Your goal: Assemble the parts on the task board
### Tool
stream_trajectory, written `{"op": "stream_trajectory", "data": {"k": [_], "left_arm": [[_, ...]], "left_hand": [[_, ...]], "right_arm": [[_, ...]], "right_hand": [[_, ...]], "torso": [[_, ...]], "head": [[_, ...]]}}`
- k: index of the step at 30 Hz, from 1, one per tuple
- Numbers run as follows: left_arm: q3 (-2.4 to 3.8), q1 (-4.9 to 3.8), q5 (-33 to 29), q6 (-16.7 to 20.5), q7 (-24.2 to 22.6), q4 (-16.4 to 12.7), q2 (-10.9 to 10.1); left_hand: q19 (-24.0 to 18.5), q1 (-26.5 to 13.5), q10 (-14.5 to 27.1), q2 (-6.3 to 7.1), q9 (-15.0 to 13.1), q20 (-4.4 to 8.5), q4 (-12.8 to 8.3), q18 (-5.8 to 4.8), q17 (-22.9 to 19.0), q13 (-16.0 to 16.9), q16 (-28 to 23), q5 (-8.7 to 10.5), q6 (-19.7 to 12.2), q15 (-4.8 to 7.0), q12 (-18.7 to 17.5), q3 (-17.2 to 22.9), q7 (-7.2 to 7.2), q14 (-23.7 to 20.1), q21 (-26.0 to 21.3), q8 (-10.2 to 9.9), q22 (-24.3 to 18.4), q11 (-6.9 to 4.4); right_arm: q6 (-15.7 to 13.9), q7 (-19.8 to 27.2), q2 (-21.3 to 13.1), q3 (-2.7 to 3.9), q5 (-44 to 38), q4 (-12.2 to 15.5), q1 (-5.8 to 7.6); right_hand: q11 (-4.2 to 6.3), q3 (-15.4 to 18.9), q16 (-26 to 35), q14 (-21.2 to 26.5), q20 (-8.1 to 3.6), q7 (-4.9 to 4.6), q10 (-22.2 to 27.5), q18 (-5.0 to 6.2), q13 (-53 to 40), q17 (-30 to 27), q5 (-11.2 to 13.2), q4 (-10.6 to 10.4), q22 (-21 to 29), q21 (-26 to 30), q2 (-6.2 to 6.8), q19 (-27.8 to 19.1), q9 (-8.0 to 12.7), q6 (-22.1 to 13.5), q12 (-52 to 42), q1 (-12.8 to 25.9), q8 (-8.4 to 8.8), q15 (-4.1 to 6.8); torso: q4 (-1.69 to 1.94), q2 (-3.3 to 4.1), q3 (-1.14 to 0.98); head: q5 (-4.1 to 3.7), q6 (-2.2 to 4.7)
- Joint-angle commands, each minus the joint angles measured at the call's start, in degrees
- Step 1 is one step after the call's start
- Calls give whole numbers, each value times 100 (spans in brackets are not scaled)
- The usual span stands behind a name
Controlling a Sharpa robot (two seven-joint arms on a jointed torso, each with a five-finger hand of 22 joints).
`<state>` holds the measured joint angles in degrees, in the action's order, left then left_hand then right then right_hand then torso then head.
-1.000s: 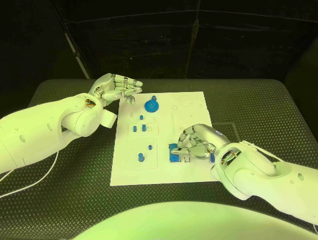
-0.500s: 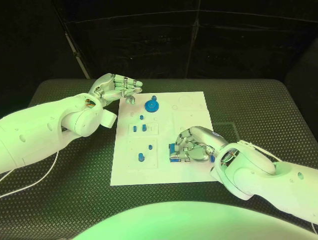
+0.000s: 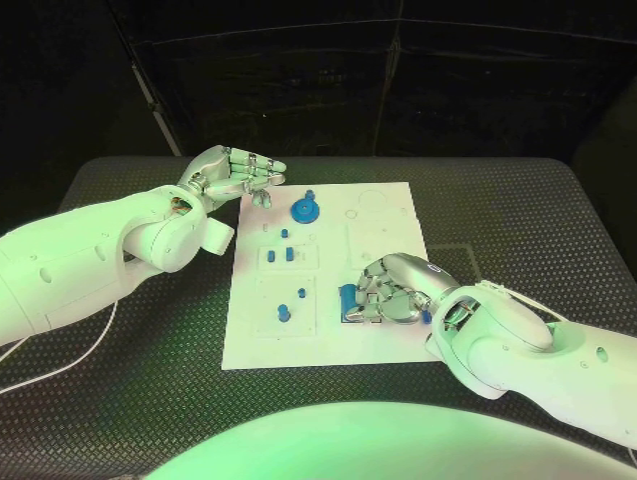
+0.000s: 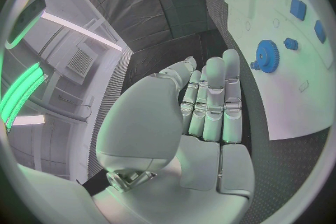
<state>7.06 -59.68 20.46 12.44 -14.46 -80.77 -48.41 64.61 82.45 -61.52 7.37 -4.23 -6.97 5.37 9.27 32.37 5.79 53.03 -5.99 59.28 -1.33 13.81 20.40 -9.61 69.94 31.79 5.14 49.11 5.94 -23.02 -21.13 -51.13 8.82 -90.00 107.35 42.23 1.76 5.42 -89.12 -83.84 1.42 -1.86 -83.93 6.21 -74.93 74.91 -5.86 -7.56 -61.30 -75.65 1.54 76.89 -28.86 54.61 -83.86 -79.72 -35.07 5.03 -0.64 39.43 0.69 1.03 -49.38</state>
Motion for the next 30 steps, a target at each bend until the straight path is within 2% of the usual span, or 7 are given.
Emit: {"op": "stream_trajectory", "data": {"k": [1,5,11,16,21,24,30], "left_arm": [[5,-7,-25,-47,-17,-8,-6],[5,-7,-25,-52,-12,-6,-9],[5,-7,-25,-55,-4,-7,-14],[5,-7,-25,-51,1,-7,-24],[5,-7,-25,-49,2,-7,-29],[5,-7,-25,-49,2,-6,-31],[4,-4,-25,-42,2,-6,-45]], "left_hand": [[-32,-53,40,-15,10,-13,-15,119,-9,5,-25,17,-14,8,20,-33,-8,-46,-21,36,-6,6],[-32,-53,40,-15,10,-13,-15,119,-9,5,-25,17,-14,8,20,-33,-8,-46,-21,36,-6,6],[-32,-53,40,-15,10,-13,-15,119,-9,5,-25,17,-14,8,20,-33,-8,-46,-21,36,-6,6],[-29,-49,52,-21,11,-13,-19,119,-12,7,-26,16,-19,8,31,-36,-10,-47,-29,39,-12,7],[-29,-49,52,-21,11,-13,-19,119,-12,7,-26,16,-19,8,31,-36,-10,-47,-29,39,-12,7],[-29,-49,52,-21,11,-13,-19,119,-12,7,-26,16,-19,8,31,-36,-10,-47,-29,39,-12,7],[-28,-46,58,-21,12,-13,-22,119,-13,7,-26,16,-20,8,34,-37,-10,-49,-31,39,-14,8]], "right_arm": [[-114,-232,-34,8,-203,-5,8],[37,-142,-61,8,-103,-1,8],[303,33,-75,8,93,-4,8],[415,121,-102,8,235,-4,9],[323,272,-175,8,439,38,9],[236,346,-244,8,545,83,8],[19,457,-602,9,910,242,8]], "right_hand": [[31,-21,-21,-581,-30,-10,-269,-71,-924,1338,-4,14,-5,-15,-70,-11,-5,34,-32,-2,-31,37],[30,-11,-17,-580,-32,-14,-264,-69,-917,1330,-4,15,7,-8,-55,-17,-3,20,-25,9,-21,37],[-2,60,-3,-572,-24,-53,-236,-62,-881,1294,46,6,62,26,61,-52,3,-45,17,96,20,18],[-55,140,10,-566,5,-118,-199,-56,-838,1265,67,-46,114,61,165,-87,32,-173,68,225,110,-22],[-187,383,16,-563,94,-269,-154,-51,-795,1251,171,-207,156,90,342,-115,210,-506,118,490,432,-132],[-217,450,13,-565,129,-296,-146,-47,-794,1258,239,-303,157,92,392,-116,271,-527,120,552,503,-161],[-223,440,8,-567,152,-300,-149,-44,-803,1270,213,-383,140,82,325,-107,327,-465,111,508,539,-174]], "torso": [[-7,1,-4],[-10,-2,-3],[5,-3,-1],[-4,-4,-1],[-15,-7,-4],[-10,-6,-5],[-13,-5,-8]], "head": [[-10,-7],[-17,-8],[-24,-9],[-9,-18],[-3,-13],[-8,-14],[-19,-6]]}}
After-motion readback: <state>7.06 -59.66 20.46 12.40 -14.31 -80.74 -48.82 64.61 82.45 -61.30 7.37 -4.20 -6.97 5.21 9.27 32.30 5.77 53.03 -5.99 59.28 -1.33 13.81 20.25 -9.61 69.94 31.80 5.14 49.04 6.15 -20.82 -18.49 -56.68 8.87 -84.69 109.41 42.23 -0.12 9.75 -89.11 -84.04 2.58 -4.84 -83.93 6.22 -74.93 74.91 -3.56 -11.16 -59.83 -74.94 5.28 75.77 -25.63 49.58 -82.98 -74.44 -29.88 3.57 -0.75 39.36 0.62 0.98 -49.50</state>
